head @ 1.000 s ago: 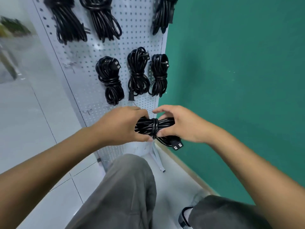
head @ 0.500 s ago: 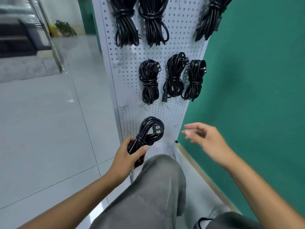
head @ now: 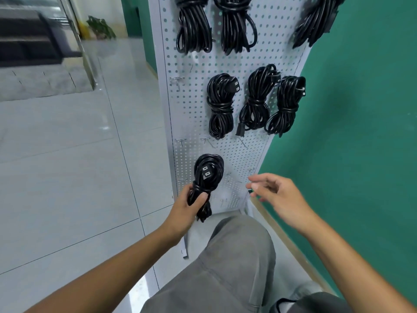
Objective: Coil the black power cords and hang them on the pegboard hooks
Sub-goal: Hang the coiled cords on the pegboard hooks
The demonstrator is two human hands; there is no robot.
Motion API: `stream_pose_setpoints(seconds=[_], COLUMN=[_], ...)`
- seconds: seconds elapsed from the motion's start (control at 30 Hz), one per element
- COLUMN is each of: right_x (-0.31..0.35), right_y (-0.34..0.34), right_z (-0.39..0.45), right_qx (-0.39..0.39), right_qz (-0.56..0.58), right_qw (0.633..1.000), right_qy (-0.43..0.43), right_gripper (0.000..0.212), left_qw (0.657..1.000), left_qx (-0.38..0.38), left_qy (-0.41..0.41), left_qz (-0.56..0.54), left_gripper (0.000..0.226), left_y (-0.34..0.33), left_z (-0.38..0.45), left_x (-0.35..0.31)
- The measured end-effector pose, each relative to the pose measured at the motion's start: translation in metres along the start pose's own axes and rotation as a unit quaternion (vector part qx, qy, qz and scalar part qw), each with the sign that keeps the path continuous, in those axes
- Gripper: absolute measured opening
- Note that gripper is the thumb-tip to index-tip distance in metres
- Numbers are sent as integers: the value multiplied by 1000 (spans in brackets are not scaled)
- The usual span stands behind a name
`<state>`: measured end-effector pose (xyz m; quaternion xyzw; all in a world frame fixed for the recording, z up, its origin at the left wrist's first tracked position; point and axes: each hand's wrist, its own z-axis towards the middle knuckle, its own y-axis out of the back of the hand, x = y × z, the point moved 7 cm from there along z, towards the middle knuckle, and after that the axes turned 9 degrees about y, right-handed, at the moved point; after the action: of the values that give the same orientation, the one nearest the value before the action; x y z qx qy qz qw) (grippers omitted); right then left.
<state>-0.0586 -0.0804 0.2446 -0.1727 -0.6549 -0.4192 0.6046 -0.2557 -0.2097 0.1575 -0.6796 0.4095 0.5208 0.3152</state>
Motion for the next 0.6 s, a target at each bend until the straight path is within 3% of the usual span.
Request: stream_pose_setpoints(seconds=[0.3, 0.6], right_x=[-23, -54], right_y=[25, 55], right_z=[-1, 1], right_qx=[-61, -112], right_qz=[-3, -4], right_qw=[998, 991], right_qy=[-29, -77], right_gripper=[15, 14], left_qw=[998, 999], left_qx=[45, -8], left_qy=[-12, 22], left_qz=[47, 41], left_gripper=[31, 39], left_y=[-76, -98], left_z=[50, 96], left_x=[-26, -25])
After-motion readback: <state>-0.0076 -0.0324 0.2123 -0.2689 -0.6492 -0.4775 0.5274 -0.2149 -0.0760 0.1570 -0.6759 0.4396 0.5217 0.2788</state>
